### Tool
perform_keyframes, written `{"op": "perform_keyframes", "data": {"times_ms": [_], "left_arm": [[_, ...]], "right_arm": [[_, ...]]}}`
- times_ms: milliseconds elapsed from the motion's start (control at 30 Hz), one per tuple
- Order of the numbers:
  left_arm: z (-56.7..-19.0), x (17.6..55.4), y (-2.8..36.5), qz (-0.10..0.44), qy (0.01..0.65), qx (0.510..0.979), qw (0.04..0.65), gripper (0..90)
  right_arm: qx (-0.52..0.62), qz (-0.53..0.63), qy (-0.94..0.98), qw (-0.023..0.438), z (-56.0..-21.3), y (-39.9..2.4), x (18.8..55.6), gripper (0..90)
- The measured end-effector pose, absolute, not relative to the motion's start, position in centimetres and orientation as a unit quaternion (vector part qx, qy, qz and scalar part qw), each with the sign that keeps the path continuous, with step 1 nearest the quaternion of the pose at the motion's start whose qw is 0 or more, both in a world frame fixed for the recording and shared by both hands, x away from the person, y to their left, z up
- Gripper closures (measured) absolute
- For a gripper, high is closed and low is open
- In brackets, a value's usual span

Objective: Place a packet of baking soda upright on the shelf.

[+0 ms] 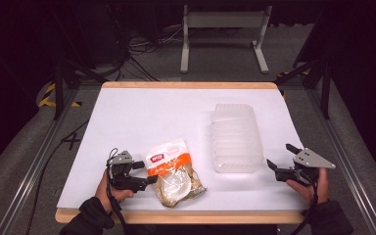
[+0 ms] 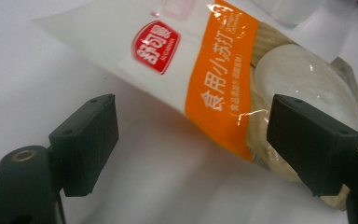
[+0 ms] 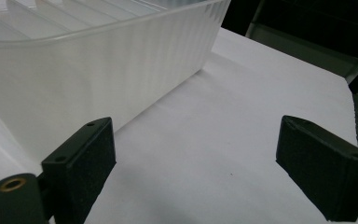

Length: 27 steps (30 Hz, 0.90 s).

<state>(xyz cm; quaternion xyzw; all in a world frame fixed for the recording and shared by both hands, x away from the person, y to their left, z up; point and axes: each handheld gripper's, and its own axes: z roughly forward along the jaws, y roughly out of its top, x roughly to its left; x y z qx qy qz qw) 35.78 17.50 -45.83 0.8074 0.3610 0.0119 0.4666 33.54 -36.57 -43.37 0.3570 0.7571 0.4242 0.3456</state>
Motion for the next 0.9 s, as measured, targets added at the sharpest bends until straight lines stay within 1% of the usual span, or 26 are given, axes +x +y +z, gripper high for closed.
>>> {"op": "perform_keyframes", "data": {"times_ms": [333, 433, 500, 533, 567, 600, 633, 667, 733, 800, 833, 867, 900], "left_arm": [[-45.5, 37.3, 14.4, -0.015, 0.339, 0.814, 0.472, 19.8], [-45.6, 37.9, 13.7, -0.034, 0.341, 0.808, 0.479, 22.4], [-45.8, 38.3, 13.3, -0.038, 0.343, 0.807, 0.479, 26.1], [-45.8, 38.5, 13.2, -0.038, 0.342, 0.808, 0.478, 29.2], [-45.7, 38.6, 13.1, -0.034, 0.340, 0.808, 0.481, 34.4], [-45.6, 38.7, 13.2, -0.035, 0.328, 0.808, 0.489, 41.2], [-45.5, 38.6, 13.1, -0.032, 0.323, 0.807, 0.493, 51.0], [-45.5, 38.6, 13.1, -0.032, 0.323, 0.807, 0.493, 57.3], [-45.2, 38.5, 13.2, -0.010, 0.305, 0.813, 0.496, 69.8], [-44.9, 38.2, 13.4, -0.003, 0.298, 0.811, 0.503, 77.7], [-44.9, 38.2, 13.4, -0.003, 0.298, 0.811, 0.503, 83.4], [-44.5, 38.0, 13.7, 0.004, 0.283, 0.810, 0.514, 83.4], [-44.1, 37.7, 13.7, 0.014, 0.274, 0.809, 0.519, 86.2]], "right_arm": [[0.357, 0.424, 0.759, 0.343, -43.4, -36.6, 33.5, 11.7], [0.357, 0.427, 0.757, 0.342, -43.4, -36.6, 33.5, 11.6], [0.358, 0.429, 0.756, 0.341, -43.4, -36.6, 33.5, 11.6], [0.358, 0.429, 0.757, 0.340, -43.4, -36.6, 33.5, 11.6], [0.357, 0.429, 0.757, 0.340, -43.4, -36.6, 33.5, 11.6], [0.357, 0.429, 0.757, 0.339, -43.4, -36.6, 33.5, 11.6], [0.357, 0.429, 0.757, 0.339, -43.4, -36.6, 33.5, 11.6], [0.357, 0.430, 0.757, 0.339, -43.4, -36.6, 33.5, 11.5], [0.358, 0.430, 0.756, 0.339, -43.4, -36.7, 33.5, 11.5], [0.358, 0.431, 0.756, 0.339, -43.4, -36.7, 33.5, 11.5], [0.358, 0.431, 0.756, 0.339, -43.4, -36.7, 33.5, 11.5], [0.358, 0.431, 0.756, 0.339, -43.4, -36.7, 33.5, 11.5], [0.357, 0.431, 0.755, 0.340, -43.4, -36.7, 33.5, 11.3]]}}
